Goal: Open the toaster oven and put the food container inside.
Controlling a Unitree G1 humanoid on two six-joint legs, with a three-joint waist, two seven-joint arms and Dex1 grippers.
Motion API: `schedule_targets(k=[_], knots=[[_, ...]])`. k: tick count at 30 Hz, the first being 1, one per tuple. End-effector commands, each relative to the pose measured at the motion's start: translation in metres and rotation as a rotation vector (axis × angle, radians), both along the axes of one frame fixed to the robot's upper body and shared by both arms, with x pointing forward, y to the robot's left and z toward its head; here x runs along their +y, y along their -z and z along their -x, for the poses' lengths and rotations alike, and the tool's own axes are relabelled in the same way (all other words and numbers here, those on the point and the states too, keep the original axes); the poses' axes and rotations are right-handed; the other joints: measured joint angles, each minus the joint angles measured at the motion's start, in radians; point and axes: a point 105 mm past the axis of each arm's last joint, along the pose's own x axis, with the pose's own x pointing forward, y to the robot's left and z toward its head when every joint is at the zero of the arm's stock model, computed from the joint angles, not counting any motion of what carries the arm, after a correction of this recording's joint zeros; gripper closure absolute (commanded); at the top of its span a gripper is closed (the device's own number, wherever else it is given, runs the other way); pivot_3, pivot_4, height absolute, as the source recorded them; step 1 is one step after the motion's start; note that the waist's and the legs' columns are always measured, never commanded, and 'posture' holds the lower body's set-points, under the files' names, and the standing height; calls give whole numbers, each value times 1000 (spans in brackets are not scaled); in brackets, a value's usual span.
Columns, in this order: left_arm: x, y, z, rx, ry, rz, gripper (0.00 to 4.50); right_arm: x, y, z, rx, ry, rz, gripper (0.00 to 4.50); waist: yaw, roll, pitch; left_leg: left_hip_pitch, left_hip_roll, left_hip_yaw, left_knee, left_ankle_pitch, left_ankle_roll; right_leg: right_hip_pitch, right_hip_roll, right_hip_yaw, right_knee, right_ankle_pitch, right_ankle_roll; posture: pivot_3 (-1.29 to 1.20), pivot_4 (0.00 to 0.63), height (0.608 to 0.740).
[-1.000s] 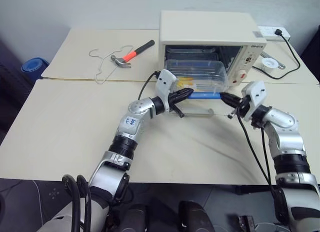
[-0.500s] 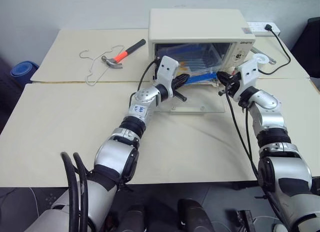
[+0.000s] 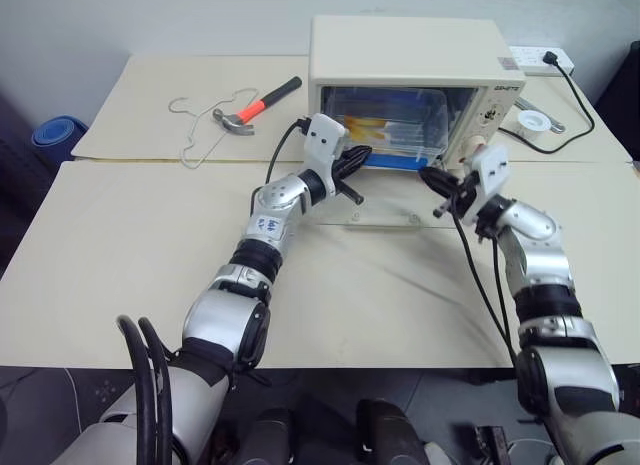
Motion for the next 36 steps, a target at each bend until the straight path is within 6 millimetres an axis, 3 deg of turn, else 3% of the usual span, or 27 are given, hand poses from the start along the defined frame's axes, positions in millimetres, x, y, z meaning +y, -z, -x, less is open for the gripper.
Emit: schedule_targets(k=[1, 5, 10, 13, 16, 18, 25, 36], knots=[[38, -31, 22, -56, 84, 87, 4309, -30, -25, 21, -68, 39, 20, 4500, -3, 0, 0, 0, 0, 0, 0, 0, 0, -1, 0, 0, 1, 0, 0, 0, 150, 740], [89, -14, 65, -96, 198, -88, 3385, -70, -1, 36, 36, 129, 92, 4500, -8, 1, -1, 1, 1, 1, -1, 0, 0, -2, 1, 2, 4, 0, 0, 0, 150, 740], [151, 16, 105, -25, 237, -268, 1842, -101, 39, 39, 191, 193, 115, 4500, -3, 1, -1, 2, 1, 2, 1, 0, 0, 0, 1, 4, 3, 0, -1, 0, 150, 740], [174, 29, 118, 14, 192, -299, 892, -100, 65, 38, 270, 171, 118, 4500, 4, 1, -1, 3, 1, 0, 1, 0, 0, 3, 1, 4, 1, 0, -1, 0, 150, 740], [177, 25, 126, -11, 178, -261, 19, -91, 80, 36, 312, 120, 130, 4500, 3, 1, -1, 3, 1, 0, 1, 0, 1, 5, 0, 4, -2, 0, -1, 0, 150, 740], [174, 17, 133, -53, 185, -209, 19, -79, 82, 34, 308, 72, 104, 4500, 0, 0, -1, 4, 2, -1, 1, 0, 1, 7, 1, 3, -4, 0, -1, 0, 150, 740], [180, 18, 136, -36, 98, -140, 19, -38, 45, 28, 146, -106, -19, 4500, -7, 0, -1, 10, 5, 3, -3, 0, 0, 8, 2, 4, -2, 0, -1, 0, 150, 740], [187, 22, 124, -47, 1, -133, 19, -15, -68, 27, -229, -188, -347, 4500, 0, 0, -1, 10, 3, 1, -2, 0, 0, 8, 1, 4, -2, 0, -1, 0, 150, 740]])
